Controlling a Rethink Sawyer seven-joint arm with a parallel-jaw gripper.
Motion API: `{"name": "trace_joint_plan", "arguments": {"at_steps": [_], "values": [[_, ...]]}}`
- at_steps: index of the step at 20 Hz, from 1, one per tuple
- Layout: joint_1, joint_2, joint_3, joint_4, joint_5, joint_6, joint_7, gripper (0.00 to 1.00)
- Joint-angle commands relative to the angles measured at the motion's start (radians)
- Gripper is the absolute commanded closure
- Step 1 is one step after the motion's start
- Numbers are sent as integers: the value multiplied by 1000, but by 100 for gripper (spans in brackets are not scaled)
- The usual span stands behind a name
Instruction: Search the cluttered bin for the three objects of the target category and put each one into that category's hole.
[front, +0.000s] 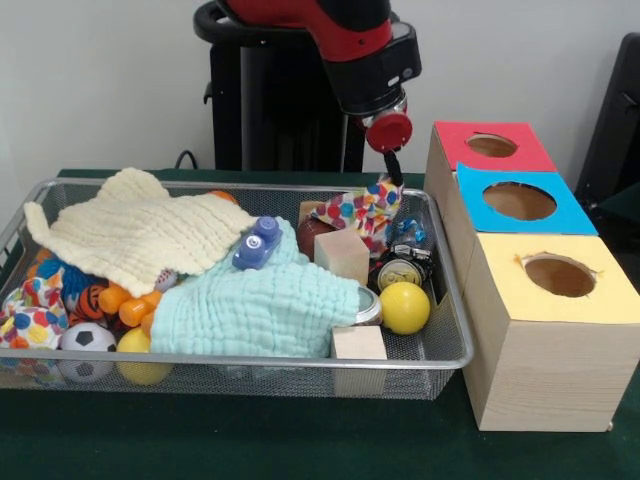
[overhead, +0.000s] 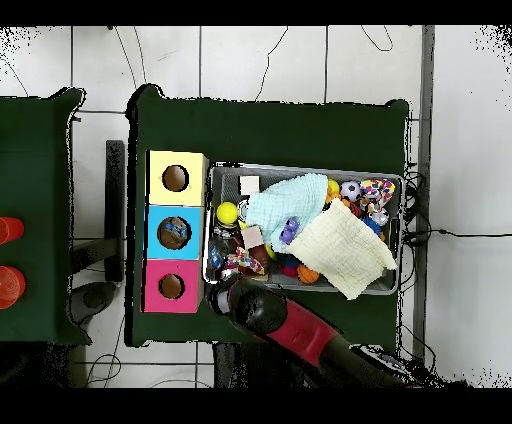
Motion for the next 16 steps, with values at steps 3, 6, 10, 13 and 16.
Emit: {"name": "trace_joint_plan", "arguments": {"at_steps": [3, 6, 10, 13, 16], "values": [[63, -202, -109, -60, 99, 317, 188, 100], [105, -268, -217, -137, 44, 483, 195, 100], [105, -333, -319, -224, -68, 666, 146, 100], [83, -358, -359, -266, -143, 747, 92, 100], [60, -368, -382, -302, -215, 790, 54, 100]]}}
